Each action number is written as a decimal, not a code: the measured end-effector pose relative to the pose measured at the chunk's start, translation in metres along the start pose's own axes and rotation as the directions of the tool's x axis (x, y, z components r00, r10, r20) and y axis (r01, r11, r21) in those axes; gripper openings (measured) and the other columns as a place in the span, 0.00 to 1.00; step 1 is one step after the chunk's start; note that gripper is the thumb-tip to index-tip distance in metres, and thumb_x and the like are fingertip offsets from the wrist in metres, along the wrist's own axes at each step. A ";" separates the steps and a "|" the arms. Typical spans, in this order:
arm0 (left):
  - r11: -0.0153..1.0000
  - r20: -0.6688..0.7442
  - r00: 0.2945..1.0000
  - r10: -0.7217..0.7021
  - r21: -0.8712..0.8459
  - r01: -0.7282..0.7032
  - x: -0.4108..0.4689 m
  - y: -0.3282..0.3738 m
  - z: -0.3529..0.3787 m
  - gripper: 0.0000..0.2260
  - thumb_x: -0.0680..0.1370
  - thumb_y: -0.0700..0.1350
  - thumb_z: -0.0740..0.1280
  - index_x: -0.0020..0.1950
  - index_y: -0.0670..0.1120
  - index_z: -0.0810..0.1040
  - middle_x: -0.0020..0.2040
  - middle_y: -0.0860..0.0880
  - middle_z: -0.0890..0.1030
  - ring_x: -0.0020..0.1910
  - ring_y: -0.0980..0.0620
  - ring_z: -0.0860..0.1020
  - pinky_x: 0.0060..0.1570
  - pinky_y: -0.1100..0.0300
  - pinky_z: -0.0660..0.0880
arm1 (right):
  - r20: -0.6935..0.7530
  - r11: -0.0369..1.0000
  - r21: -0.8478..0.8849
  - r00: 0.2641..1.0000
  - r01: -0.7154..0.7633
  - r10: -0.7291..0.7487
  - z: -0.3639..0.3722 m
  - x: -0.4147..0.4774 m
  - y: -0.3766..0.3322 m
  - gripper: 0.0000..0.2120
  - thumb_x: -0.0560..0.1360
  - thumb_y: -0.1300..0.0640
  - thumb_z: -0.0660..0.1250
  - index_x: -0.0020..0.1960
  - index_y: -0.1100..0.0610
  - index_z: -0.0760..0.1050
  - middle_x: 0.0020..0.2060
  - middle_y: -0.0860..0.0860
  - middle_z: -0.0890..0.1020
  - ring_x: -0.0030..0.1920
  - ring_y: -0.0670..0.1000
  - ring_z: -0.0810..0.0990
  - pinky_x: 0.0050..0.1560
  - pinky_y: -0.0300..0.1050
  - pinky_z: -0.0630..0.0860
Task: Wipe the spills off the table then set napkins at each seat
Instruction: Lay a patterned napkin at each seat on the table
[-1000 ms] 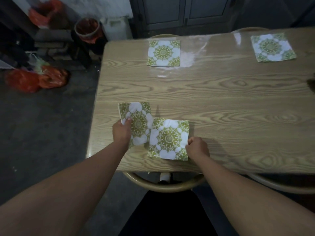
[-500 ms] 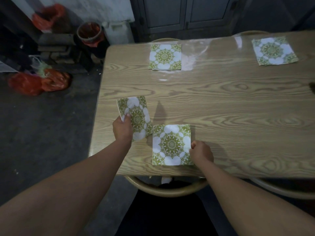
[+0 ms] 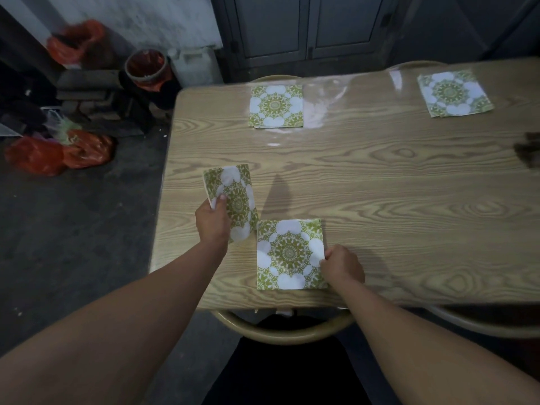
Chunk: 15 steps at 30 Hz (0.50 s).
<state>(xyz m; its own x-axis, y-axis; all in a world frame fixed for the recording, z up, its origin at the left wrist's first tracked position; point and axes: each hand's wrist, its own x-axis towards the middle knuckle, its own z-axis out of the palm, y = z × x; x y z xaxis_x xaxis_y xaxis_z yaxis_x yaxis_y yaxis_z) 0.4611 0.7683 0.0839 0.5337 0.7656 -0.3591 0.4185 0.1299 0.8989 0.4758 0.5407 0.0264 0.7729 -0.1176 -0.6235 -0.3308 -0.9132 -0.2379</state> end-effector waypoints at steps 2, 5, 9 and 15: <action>1.000 0.012 1.000 0.016 -0.008 -0.016 -0.001 0.005 0.007 0.08 0.81 0.45 0.62 0.56 0.45 0.78 0.46 0.49 0.81 0.47 0.49 0.80 0.50 0.56 0.77 | -0.067 1.000 -0.014 0.998 -0.021 0.020 -0.006 -0.004 0.000 0.12 0.76 0.56 0.64 0.59 0.54 0.74 0.60 0.55 0.74 0.59 0.57 0.76 0.54 0.49 0.74; 0.998 0.060 0.998 0.034 -0.048 -0.031 -0.007 0.013 0.023 0.07 0.80 0.44 0.62 0.52 0.45 0.78 0.44 0.50 0.81 0.43 0.52 0.80 0.47 0.56 0.76 | -0.115 0.997 0.078 0.993 -0.008 0.017 -0.019 -0.004 0.001 0.13 0.76 0.55 0.64 0.60 0.55 0.74 0.61 0.55 0.72 0.61 0.58 0.75 0.56 0.50 0.73; 0.992 0.171 0.984 0.040 -0.124 -0.019 -0.025 0.025 0.054 0.07 0.80 0.44 0.63 0.54 0.44 0.79 0.42 0.51 0.81 0.41 0.54 0.80 0.43 0.60 0.78 | -0.014 0.900 0.436 1.000 -0.004 0.011 -0.033 0.000 0.007 0.10 0.75 0.54 0.67 0.54 0.58 0.78 0.52 0.54 0.82 0.54 0.56 0.80 0.55 0.47 0.75; 0.978 0.495 0.857 -0.141 -0.066 0.199 -0.061 0.027 0.093 0.07 0.78 0.45 0.68 0.52 0.44 0.81 0.51 0.41 0.84 0.51 0.41 0.82 0.52 0.46 0.79 | 0.413 0.234 0.880 0.909 -0.412 0.048 -0.059 -0.010 0.032 0.20 0.77 0.41 0.63 0.58 0.55 0.69 0.49 0.54 0.81 0.51 0.56 0.83 0.52 0.52 0.79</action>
<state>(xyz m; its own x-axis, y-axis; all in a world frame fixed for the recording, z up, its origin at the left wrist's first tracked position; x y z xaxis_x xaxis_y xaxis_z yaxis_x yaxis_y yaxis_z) 0.5085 0.6665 0.1063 0.7625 0.3264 -0.5586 0.4665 0.3209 0.8243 0.4894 0.4896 0.0689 0.4632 0.0101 -0.8862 -0.8729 0.1781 -0.4542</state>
